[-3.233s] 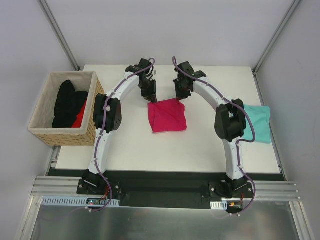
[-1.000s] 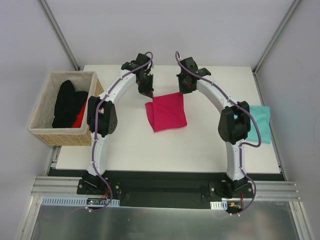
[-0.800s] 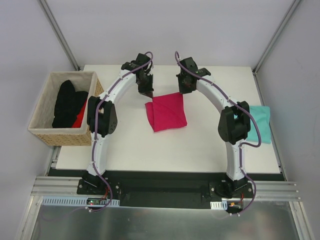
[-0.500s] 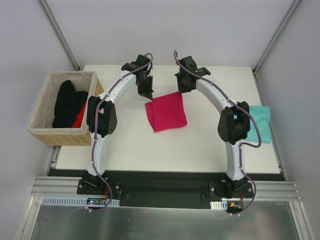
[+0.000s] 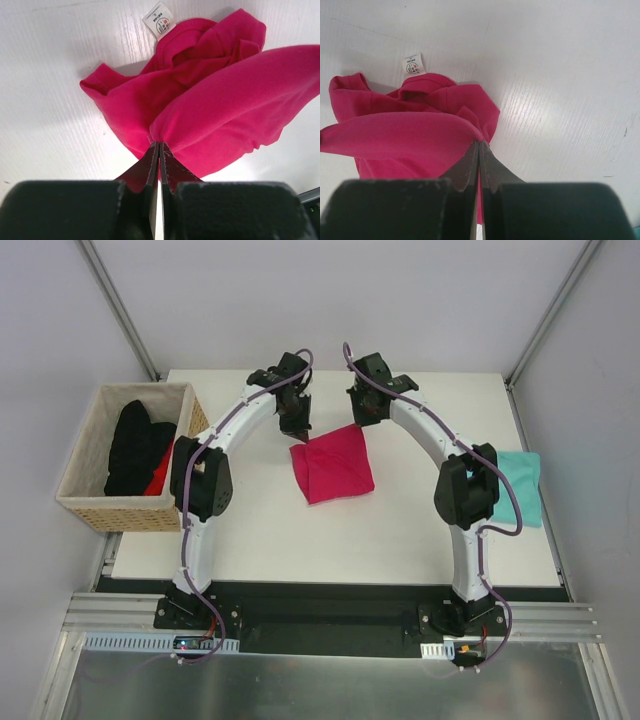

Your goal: Fold and stack the t-shirts

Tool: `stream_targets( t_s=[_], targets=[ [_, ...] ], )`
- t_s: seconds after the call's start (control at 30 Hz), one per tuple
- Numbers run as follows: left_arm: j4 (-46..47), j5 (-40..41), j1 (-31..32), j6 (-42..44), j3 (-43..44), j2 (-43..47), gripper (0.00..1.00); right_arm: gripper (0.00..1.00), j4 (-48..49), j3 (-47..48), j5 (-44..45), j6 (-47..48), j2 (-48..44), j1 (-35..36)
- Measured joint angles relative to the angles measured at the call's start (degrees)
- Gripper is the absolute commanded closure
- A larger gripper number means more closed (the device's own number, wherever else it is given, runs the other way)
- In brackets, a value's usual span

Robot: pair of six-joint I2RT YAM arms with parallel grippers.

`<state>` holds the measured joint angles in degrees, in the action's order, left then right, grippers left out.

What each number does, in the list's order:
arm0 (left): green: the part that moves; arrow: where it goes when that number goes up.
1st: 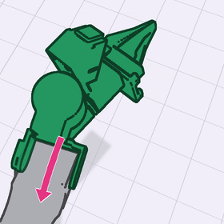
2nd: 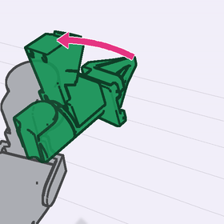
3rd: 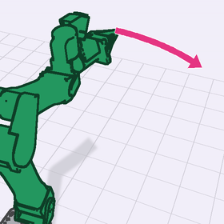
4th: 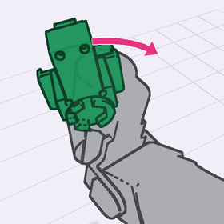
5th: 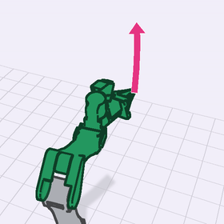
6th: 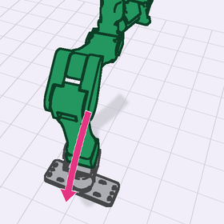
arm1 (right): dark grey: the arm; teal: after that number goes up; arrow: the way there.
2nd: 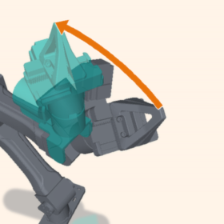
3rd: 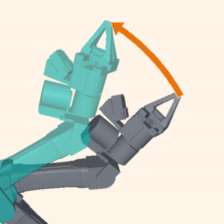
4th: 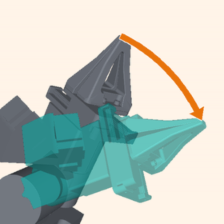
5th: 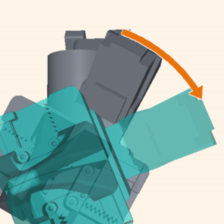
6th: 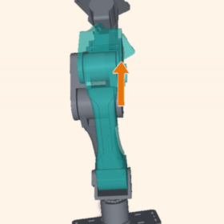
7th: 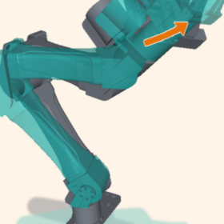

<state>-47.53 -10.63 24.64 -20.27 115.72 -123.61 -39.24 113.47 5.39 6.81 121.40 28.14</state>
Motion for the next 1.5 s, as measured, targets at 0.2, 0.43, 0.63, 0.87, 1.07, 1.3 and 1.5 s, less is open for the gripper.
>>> stream_targets(
  t_s=[0.2, 0.43, 0.63, 0.87, 1.07, 1.3, 1.5],
  targets=[
    [0.92, 2.21, 1.84, -0.31, -4.46, 3.76, 1.0, 0.99, 0.0, 0.02, 0.0, 0.46, 0.07, 0.61],
    [2.49, 5.35, 2.71, -1.86, -9.4, 8.22, 1.0, 0.99, 0.0, 0.09, -0.02, 0.98, 0.09, 0.94],
    [4.07, 8.46, 2.62, -3.23, -11.02, 10.14, 1.0, 0.99, 0.02, 0.11, -0.07, 1.22, 0.24, 0.94],
    [5.09, 9.75, 1.88, -3.85, -12.2, 10.27, 1.0, 0.99, 0.0, 1.16, -0.35, 1.38, 1.9, 0.96],
    [5.31, 9.9, 1.36, -4.28, -12.39, 10.27, 1.0, 0.99, -0.15, 3.08, -1.18, 1.57, 4.37, 0.98],
    [5.31, 9.9, 0.31, -4.28, -12.39, 10.27, 1.0, 0.99, -0.59, 8.0, -1.88, 1.81, 6.64, 1.03],
    [5.31, 9.92, -0.39, -4.31, -12.39, 10.27, 1.0, 0.99, -0.5, 8.24, -3.13, 1.81, 7.28, 1.03]
  ],
)
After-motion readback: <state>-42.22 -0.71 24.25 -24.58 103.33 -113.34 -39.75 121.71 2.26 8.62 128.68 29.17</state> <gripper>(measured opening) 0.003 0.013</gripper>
